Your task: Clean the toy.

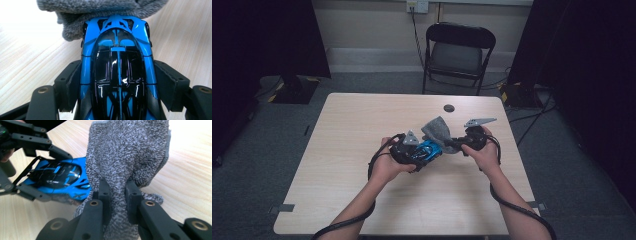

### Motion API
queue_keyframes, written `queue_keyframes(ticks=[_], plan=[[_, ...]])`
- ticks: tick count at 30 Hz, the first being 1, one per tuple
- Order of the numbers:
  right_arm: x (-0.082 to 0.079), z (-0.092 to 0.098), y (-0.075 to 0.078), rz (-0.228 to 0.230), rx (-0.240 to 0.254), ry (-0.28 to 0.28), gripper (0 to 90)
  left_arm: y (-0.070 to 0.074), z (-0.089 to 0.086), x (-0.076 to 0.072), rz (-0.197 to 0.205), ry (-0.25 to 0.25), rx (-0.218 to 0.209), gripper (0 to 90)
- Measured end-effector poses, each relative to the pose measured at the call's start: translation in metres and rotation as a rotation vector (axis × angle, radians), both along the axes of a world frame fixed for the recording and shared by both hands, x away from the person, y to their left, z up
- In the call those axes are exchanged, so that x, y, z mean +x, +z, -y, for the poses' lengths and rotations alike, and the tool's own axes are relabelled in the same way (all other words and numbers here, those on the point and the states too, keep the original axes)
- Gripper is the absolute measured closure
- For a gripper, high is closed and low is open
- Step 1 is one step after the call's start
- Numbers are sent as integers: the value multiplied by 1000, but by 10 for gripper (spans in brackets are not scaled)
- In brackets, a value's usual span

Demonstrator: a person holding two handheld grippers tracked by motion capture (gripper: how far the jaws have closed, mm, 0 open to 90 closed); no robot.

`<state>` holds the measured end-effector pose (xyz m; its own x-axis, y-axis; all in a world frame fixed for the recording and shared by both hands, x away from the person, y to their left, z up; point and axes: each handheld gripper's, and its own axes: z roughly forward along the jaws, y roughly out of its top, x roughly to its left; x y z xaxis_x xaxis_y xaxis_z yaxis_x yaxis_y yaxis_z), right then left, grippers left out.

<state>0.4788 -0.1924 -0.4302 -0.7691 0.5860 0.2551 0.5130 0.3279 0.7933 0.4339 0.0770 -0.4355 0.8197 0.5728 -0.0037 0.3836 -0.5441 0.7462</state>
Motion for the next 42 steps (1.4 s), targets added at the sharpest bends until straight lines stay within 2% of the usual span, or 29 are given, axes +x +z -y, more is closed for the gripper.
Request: queue_keyframes(ticks=[13, 22, 36, 37, 42], plan=[[-13, 2, 1, 19, -15, 51, 784, 3, -7, 5, 8, 28, 13, 284], [-23, 4, -4, 13, -10, 78, 784, 2, -11, 9, 8, 53, 19, 284], [-41, 6, -14, 1, 13, 125, 783, 2, -20, 15, 1, 95, 6, 283], [-42, 7, -14, -3, 15, 128, 783, 2, -21, 16, 9, 98, 12, 283], [-48, 10, -17, -9, 12, 139, 782, 2, -26, 19, 0, 112, -2, 283]])
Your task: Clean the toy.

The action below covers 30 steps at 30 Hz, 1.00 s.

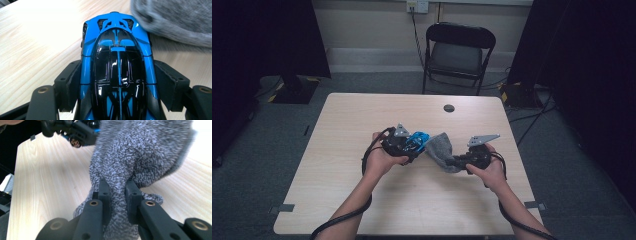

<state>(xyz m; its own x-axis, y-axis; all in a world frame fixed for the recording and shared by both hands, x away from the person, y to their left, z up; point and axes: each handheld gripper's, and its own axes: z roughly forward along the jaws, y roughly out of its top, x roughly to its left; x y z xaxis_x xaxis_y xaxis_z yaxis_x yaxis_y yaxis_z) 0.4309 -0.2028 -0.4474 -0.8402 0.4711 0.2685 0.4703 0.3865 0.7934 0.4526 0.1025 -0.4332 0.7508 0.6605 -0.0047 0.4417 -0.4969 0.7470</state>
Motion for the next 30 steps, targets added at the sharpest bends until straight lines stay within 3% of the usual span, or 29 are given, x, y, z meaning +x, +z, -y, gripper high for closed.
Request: queue_keyframes(ticks=[4, 8, 15, 20, 25, 30], plan=[[-4, 7, 0, -1, 14, -6, 782, 0, -3, 0, -1, 7, 0, 283], [-3, 21, 3, 8, 36, -56, 782, 1, -4, -2, -1, 3, 2, 283], [16, 42, 14, 21, 73, -199, 783, 3, 6, -11, 1, -34, -14, 283], [33, 41, 23, 37, 58, -257, 782, 3, 18, -18, 2, -78, -15, 283], [46, 29, 30, 51, 46, -247, 782, 3, 30, -23, 1, -117, -29, 283], [51, 14, 31, 60, 13, -185, 782, 3, 36, -27, -1, -146, -26, 283]])
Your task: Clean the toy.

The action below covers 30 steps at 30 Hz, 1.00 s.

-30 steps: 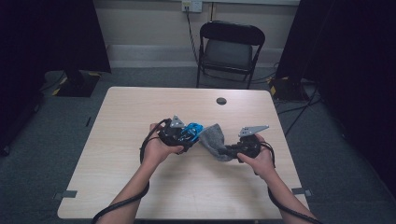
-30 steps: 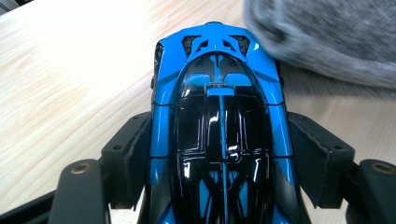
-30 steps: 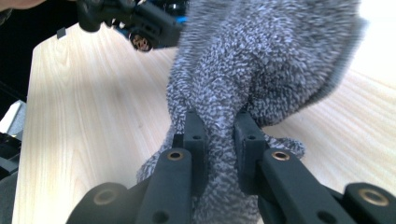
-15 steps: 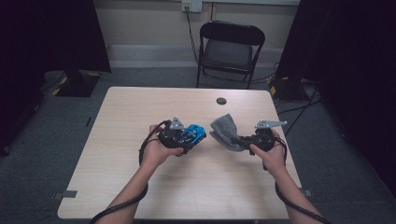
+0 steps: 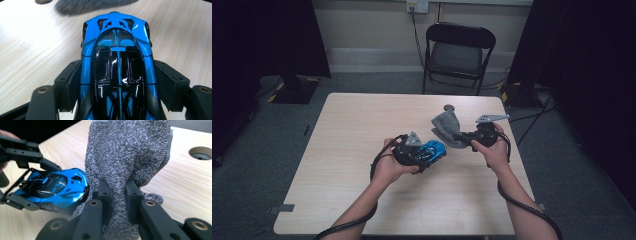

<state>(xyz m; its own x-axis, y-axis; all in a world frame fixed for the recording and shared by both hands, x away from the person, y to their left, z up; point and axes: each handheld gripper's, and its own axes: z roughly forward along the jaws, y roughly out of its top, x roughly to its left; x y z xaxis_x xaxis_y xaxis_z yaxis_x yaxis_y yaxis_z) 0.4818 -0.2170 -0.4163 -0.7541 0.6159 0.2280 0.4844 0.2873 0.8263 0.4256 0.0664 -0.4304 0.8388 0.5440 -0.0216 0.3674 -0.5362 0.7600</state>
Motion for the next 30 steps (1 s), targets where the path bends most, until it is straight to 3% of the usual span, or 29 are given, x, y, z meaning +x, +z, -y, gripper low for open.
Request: queue_keyframes(ticks=[13, 30], plan=[[-3, -13, -8, -15, -20, 115, 782, 0, -1, 2, -3, 0, 19, 283], [-19, -7, -14, -19, -8, 149, 781, 1, -16, 11, 5, 66, 14, 283]])
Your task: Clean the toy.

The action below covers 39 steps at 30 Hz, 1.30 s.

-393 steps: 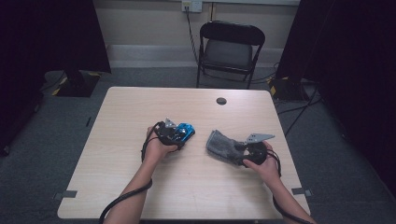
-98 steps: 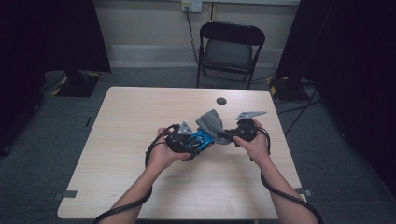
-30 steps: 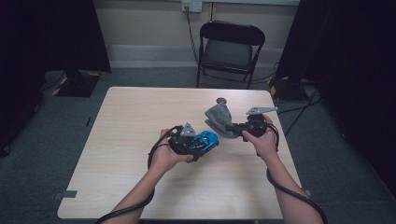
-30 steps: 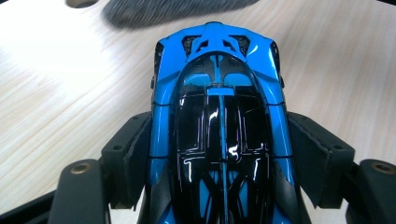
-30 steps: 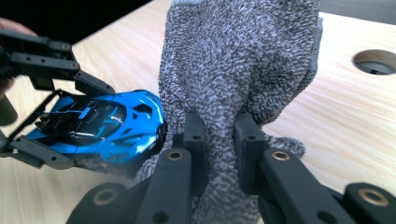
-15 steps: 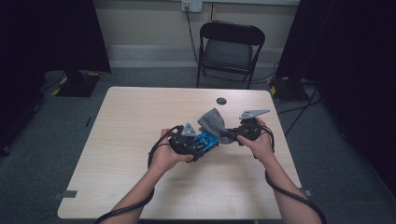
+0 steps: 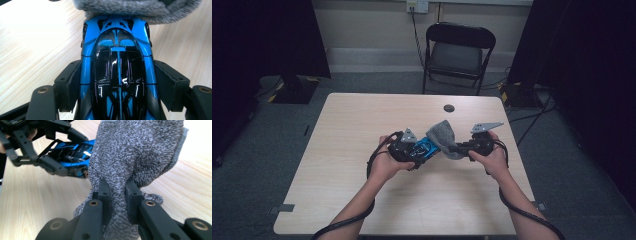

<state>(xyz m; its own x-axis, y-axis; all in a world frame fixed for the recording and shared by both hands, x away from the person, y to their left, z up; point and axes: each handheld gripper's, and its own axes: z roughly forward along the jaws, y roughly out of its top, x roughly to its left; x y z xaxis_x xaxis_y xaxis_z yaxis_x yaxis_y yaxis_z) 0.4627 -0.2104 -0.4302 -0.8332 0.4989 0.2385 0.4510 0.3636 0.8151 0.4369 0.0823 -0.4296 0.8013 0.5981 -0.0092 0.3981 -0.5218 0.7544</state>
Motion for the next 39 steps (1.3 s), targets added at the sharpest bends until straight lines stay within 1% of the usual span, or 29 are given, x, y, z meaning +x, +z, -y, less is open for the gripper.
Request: queue_keyframes(ticks=[3, 4, 7, 9, 10, 11, 12, 13, 20, 24, 25, 26, 28, 29, 30, 31, 32, 34, 35, 36, 37, 38, 39], plan=[[-4, 0, -3, -4, 1, 9, 781, -1, -3, 2, -2, 12, 2, 283], [-6, 1, -4, -7, 7, 15, 781, -2, -4, 2, -3, 18, -2, 283], [-11, 1, -9, -13, 15, 25, 781, -2, -7, 3, -9, 30, 2, 283], [-13, 1, -10, -15, 15, 28, 781, -2, -8, 4, -5, 31, 5, 283], [-16, 2, -12, -21, 21, 36, 781, -2, -10, 5, -6, 37, 0, 283], [-17, 3, -13, -23, 24, 40, 781, -1, -11, 5, 0, 40, 4, 283], [-18, 3, -14, -27, 29, 46, 781, -1, -12, 6, -8, 47, -1, 283], [-20, 3, -15, -26, 28, 48, 781, -1, -13, 7, -5, 49, -2, 283], [-28, 3, -14, -27, 23, 88, 781, 2, -21, 11, -2, 81, -14, 283], [-29, 5, -12, -23, 24, 84, 781, 6, -24, 12, -1, 89, -13, 283], [-29, 6, -11, -24, 26, 86, 781, 6, -25, 12, 6, 89, -9, 283], [-29, 7, -11, -22, 22, 85, 781, 7, -26, 12, 2, 92, -12, 283], [-28, 10, -10, -20, 18, 63, 781, 8, -27, 12, 8, 96, -7, 283], [-27, 13, -10, -18, 21, 45, 781, 8, -28, 12, 5, 94, -8, 283], [-26, 16, -9, -17, 27, 20, 781, 8, -29, 11, 2, 100, -19, 283], [-25, 19, -9, -17, 27, -9, 781, 9, -30, 11, 6, 97, -15, 283], [-23, 23, -9, -11, 19, -52, 781, 9, -30, 11, 1, 97, -20, 283], [-19, 29, -9, -21, 33, -120, 781, 11, -30, 10, 5, 97, -19, 283], [-17, 31, -9, -22, 28, -155, 781, 12, -29, 10, 1, 97, -28, 283], [-15, 32, -8, -17, 8, -179, 781, 13, -29, 9, 7, 94, -25, 283], [-14, 32, -8, -20, 5, -209, 781, 15, -28, 9, 9, 90, -27, 283], [-11, 32, -8, -28, 14, -224, 781, 17, -27, 9, 15, 90, -31, 283], [-9, 31, -8, -28, 7, -231, 781, 19, -25, 9, 25, 90, -35, 283]])
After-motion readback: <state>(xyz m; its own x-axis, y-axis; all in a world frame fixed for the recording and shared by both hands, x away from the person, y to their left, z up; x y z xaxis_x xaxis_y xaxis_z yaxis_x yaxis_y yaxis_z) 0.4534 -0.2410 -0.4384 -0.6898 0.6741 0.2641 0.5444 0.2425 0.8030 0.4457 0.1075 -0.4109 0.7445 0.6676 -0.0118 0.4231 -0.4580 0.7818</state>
